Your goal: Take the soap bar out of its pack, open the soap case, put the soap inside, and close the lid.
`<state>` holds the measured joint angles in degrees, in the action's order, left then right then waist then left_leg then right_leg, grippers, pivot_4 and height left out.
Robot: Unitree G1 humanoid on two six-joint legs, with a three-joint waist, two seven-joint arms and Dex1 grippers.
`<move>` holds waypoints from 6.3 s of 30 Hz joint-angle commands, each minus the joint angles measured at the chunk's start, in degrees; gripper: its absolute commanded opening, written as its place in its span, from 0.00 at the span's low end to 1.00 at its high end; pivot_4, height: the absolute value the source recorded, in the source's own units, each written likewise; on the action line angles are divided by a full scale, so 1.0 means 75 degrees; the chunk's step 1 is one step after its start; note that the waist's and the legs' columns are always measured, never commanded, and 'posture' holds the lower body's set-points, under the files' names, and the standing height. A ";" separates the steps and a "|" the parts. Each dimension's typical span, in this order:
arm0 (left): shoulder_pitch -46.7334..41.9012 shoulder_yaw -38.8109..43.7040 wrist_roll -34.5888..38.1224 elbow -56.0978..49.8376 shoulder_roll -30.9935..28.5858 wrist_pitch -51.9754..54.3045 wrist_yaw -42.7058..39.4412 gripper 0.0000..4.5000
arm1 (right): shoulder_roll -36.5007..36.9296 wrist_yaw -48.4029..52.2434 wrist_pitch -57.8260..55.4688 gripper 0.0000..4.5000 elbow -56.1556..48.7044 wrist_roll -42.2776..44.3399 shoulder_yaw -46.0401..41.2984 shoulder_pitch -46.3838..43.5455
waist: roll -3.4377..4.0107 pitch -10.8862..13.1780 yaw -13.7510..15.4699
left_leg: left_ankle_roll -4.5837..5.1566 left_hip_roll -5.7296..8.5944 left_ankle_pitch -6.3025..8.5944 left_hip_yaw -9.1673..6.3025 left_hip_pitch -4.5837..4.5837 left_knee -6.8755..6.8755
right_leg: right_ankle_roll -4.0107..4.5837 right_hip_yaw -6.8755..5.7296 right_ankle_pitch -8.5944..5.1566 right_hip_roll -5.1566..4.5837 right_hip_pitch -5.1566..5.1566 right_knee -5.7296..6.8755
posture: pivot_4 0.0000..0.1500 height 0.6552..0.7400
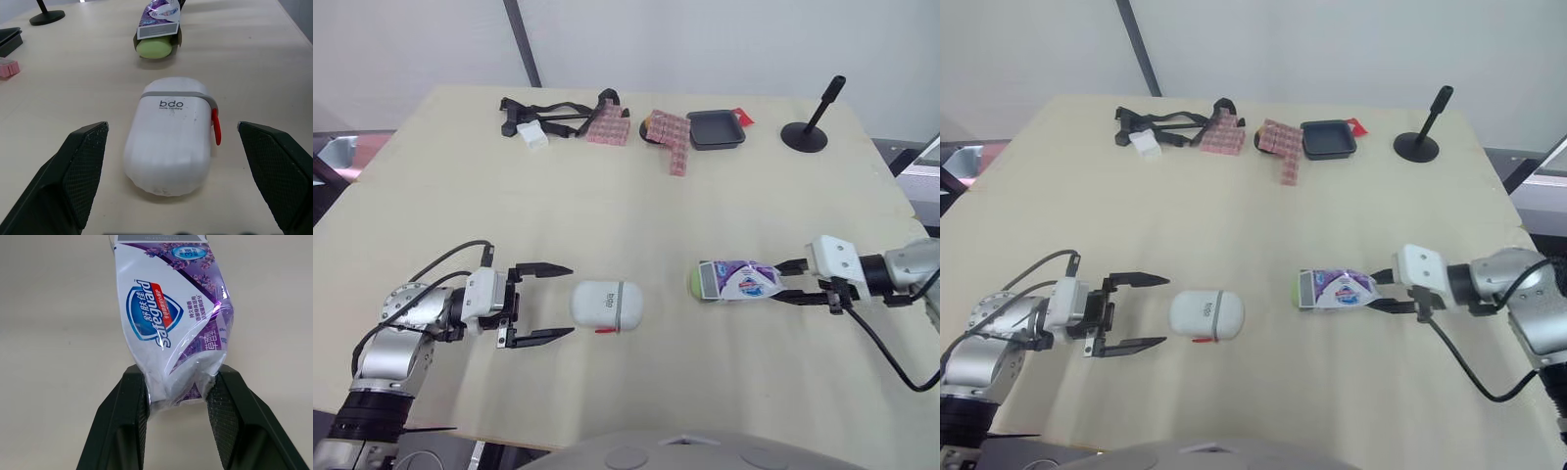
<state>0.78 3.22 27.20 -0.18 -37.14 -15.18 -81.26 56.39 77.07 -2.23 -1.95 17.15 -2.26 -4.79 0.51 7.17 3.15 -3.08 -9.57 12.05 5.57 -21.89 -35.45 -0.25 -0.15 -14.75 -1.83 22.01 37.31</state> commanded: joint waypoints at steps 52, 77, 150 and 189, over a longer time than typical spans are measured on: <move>-0.0327 -0.0211 0.0116 -0.0048 -0.0100 0.0099 -0.0113 1.00 | 0.1406 0.0548 0.0433 0.38 0.2078 0.0862 -0.3247 0.0968 | 0.0000 -0.0001 -0.0012 | 0.0007 -0.0003 0.0003 0.0000 -0.0008 -0.0017 | 0.0001 -0.0002 -0.0001 0.0000 0.0003 0.0004 | 1.00 1.00; -0.0300 -0.0086 0.0197 -0.0584 -0.0211 0.0838 0.0263 1.00 | -0.3870 -0.9319 -0.6054 0.38 -0.2405 0.0680 -0.4230 0.1184 | 0.0029 -0.0014 0.0084 | -0.0037 0.0004 -0.0017 0.0013 0.0001 0.0016 | 0.0003 0.0012 -0.0002 -0.0001 0.0019 0.0004 | 1.00 1.00; -0.1701 -0.1595 -0.1320 -0.0049 -0.0479 0.0972 -0.0093 1.00 | -0.1631 0.1839 0.1704 0.99 -0.0499 0.2247 -0.1727 0.2630 | 0.0023 -0.0013 -0.0021 | -0.0030 -0.0001 -0.0017 -0.0007 0.0039 0.0033 | 0.0001 -0.0019 -0.0005 -0.0006 -0.0034 -0.0014 | 1.00 1.00; -0.1701 -0.2094 -0.1687 -0.0048 -0.0340 0.1050 0.0502 1.00 | -0.1532 0.1588 0.1870 0.99 -0.0206 0.1902 -0.1535 0.2730 | 0.0022 -0.0013 -0.0017 | -0.0027 0.0001 -0.0018 -0.0009 0.0034 0.0033 | 0.0007 -0.0023 -0.0008 -0.0010 -0.0033 -0.0015 | 1.00 1.00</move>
<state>-11.23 -12.56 14.93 -0.75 -39.71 -6.70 -77.72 44.02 88.28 10.88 -3.28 30.98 -12.74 15.90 0.68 7.07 3.02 -3.28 -9.57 11.92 5.50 -21.63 -35.20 -0.20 -0.33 -14.82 -1.90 21.77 37.20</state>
